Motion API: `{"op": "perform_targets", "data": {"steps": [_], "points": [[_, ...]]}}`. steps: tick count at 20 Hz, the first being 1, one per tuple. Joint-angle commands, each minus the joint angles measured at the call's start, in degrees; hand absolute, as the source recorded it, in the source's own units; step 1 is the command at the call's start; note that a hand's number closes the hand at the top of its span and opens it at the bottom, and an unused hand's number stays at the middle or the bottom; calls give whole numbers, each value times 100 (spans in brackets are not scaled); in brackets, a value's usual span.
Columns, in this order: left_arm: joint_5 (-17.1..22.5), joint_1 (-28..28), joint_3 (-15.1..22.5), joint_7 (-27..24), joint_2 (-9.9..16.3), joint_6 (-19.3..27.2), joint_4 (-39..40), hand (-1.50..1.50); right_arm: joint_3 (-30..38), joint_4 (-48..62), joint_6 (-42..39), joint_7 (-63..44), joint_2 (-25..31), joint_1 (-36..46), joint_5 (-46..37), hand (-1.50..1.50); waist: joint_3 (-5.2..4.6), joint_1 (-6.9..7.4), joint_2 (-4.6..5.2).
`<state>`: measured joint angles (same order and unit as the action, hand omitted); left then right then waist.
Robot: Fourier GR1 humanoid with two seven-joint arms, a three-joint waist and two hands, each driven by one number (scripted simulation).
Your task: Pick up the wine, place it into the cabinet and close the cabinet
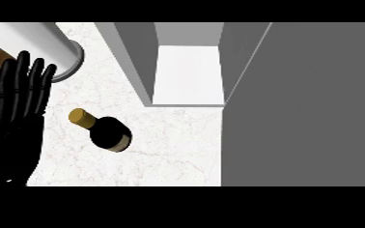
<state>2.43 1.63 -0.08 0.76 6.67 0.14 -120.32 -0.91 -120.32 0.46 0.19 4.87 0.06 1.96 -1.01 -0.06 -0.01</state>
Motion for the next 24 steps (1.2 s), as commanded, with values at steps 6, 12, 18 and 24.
{"op": "perform_targets", "data": {"steps": [6,12,18,24], "points": [[1573,69,670,-784,687,-2319,117,-150,-237,-621,-163,-100,120,-709,-192,-150,83,-213,-34],[3472,-794,1264,565,703,-2684,-283,-150,-699,-1188,-832,-876,315,-986,767,-150,100,-28,-29],[4611,-1246,678,1469,1292,-2195,-1798,-150,-788,-2135,-508,-1827,292,-857,757,-150,100,33,-16],[4739,-1455,672,1819,1300,-1835,-2524,-150,-282,-2323,-494,-2420,465,-490,1289,-150,103,60,-23]]}}
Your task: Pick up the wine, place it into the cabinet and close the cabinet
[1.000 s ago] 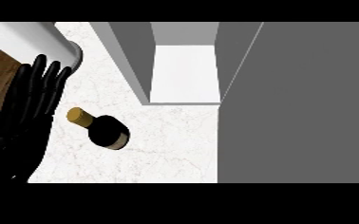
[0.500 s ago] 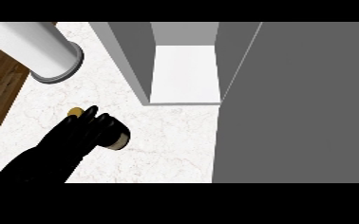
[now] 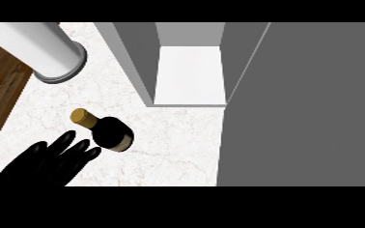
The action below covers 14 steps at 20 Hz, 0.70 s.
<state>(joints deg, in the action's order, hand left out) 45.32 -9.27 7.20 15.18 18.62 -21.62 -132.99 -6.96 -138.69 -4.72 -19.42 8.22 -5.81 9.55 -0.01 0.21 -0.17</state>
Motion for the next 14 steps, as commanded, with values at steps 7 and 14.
{"op": "perform_targets", "data": {"steps": [7,14], "points": [[400,-353,-43,282,-37,203,-948,-150,13,-430,238,-748,-48,438,104,-150,0,18,1],[-62,64,240,425,-314,989,-893,-150,220,-608,139,-886,27,398,384,-150,6,-27,2]]}}
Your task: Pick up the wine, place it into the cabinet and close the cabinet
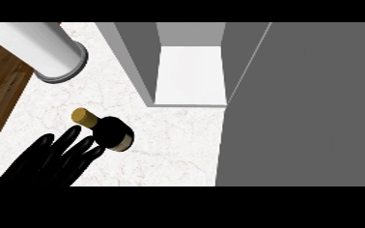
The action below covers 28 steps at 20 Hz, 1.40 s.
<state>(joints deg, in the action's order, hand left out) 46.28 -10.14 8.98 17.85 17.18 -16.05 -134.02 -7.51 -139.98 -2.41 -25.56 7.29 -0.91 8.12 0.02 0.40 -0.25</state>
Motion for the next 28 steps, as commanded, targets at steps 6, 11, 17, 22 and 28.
{"op": "perform_targets", "data": {"steps": [6,11,17,22,28], "points": [[185,-197,-357,296,93,291,-792,-150,-308,-550,406,-908,-172,531,-152,-150,-6,-2,7],[-186,1,-446,218,-144,419,-412,-150,-148,-330,22,-360,-147,88,64,-150,0,-42,15],[434,382,-1643,37,223,-223,647,-150,30,-696,296,-1107,-72,564,132,-150,-5,-58,22],[-170,229,-1848,-367,-61,-544,1204,-150,-136,-391,176,-646,-238,528,-54,-150,-4,-45,23],[-192,532,-2206,-421,93,-828,2015,-150,-142,-1019,103,-981,-130,105,64,-150,-3,-79,17]]}}
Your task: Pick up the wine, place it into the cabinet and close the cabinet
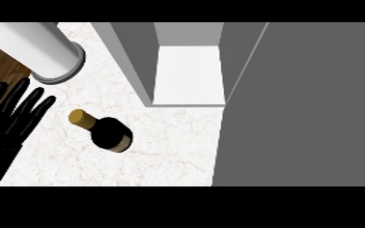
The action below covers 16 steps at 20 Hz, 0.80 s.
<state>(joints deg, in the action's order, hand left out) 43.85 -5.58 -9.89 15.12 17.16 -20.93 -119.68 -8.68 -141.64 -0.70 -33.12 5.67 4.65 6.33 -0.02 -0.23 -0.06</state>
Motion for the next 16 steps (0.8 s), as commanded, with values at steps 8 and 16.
{"op": "perform_targets", "data": {"steps": [8,16], "points": [[-1074,669,-75,-713,-185,-763,2025,-150,65,-309,4,-180,-97,106,131,-150,0,-6,7],[-2052,821,-87,-1750,-309,-1275,3421,-150,179,-776,-174,-391,-59,-214,350,-150,-1,-28,2]]}}
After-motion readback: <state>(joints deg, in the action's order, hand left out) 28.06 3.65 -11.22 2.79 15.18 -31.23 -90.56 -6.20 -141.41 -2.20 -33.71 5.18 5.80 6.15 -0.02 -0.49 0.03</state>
